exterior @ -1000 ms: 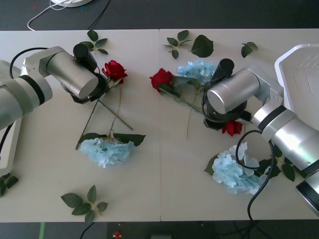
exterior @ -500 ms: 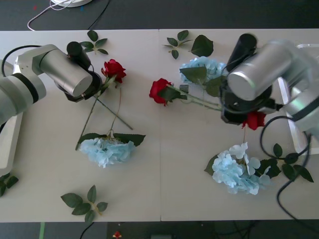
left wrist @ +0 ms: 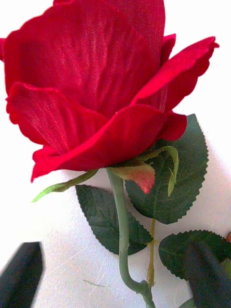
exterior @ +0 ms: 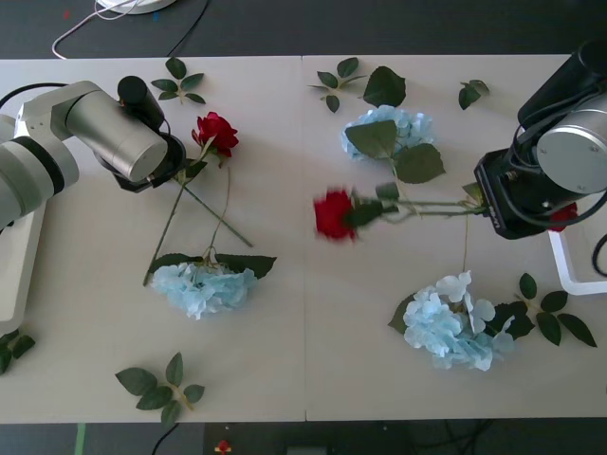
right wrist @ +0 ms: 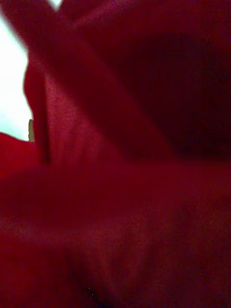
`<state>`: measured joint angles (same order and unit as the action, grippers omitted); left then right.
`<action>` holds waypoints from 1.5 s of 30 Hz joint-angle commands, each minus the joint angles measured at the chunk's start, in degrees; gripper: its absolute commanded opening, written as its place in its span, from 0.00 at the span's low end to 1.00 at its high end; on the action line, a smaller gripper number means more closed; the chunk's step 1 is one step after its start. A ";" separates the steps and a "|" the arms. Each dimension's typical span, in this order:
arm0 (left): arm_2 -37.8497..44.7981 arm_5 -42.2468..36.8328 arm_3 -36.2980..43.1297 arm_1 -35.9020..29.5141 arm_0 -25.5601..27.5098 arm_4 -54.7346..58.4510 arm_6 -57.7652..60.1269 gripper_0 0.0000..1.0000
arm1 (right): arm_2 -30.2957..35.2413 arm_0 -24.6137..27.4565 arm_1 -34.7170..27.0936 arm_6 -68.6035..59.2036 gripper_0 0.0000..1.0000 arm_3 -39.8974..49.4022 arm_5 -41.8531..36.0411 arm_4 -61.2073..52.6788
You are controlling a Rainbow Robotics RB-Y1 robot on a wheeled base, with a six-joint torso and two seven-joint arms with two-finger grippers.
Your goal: Place the red flowers into the right box and the blue flowers into the left box. If a person shows an open palm, hand one flower to the person first, then continue sorting.
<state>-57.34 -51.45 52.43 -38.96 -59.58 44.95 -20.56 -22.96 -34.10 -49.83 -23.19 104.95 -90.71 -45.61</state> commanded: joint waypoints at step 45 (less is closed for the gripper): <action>15.50 -0.93 8.13 -7.80 1.22 -12.08 -4.75 0.00 | -1.56 -0.36 17.66 3.33 1.00 -20.67 14.33 16.78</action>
<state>-45.30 -51.77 58.02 -43.35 -58.24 34.08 -22.82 -23.64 -31.67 -34.12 -22.27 85.94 -77.53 -30.26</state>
